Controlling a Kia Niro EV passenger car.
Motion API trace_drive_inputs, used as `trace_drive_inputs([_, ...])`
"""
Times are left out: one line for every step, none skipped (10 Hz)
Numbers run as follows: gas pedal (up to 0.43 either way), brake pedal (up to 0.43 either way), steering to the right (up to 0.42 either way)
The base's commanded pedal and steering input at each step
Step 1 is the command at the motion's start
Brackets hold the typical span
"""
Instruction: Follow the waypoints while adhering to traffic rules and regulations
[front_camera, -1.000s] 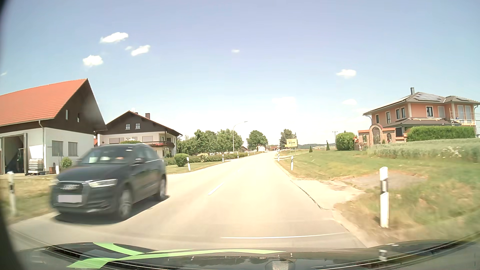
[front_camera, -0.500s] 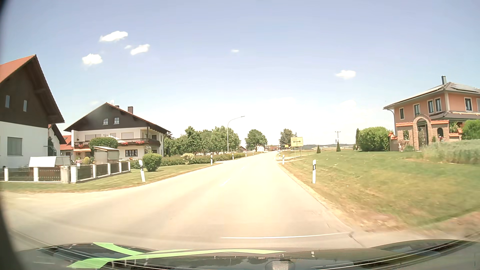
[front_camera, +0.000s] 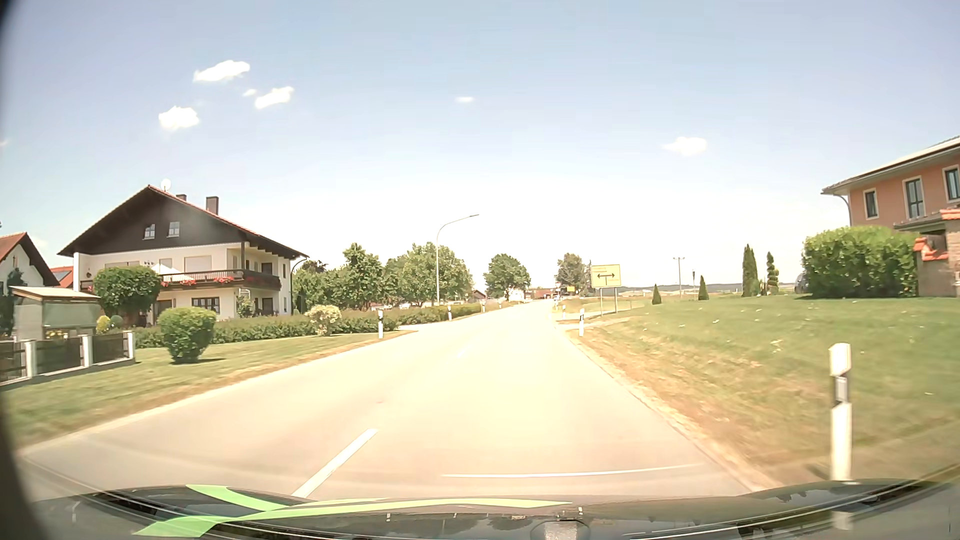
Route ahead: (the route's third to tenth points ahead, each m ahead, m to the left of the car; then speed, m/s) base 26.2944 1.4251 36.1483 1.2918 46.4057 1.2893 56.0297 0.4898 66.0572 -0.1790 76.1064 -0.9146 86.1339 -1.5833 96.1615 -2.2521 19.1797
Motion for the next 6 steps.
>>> trace_drive_inputs([0.087,0.000,0.003])
trace_drive_inputs([0.039,0.000,0.003])
trace_drive_inputs([0.000,0.000,0.003])
trace_drive_inputs([0.000,0.000,0.003])
trace_drive_inputs([0.000,0.000,0.003])
trace_drive_inputs([0.000,0.000,0.003])
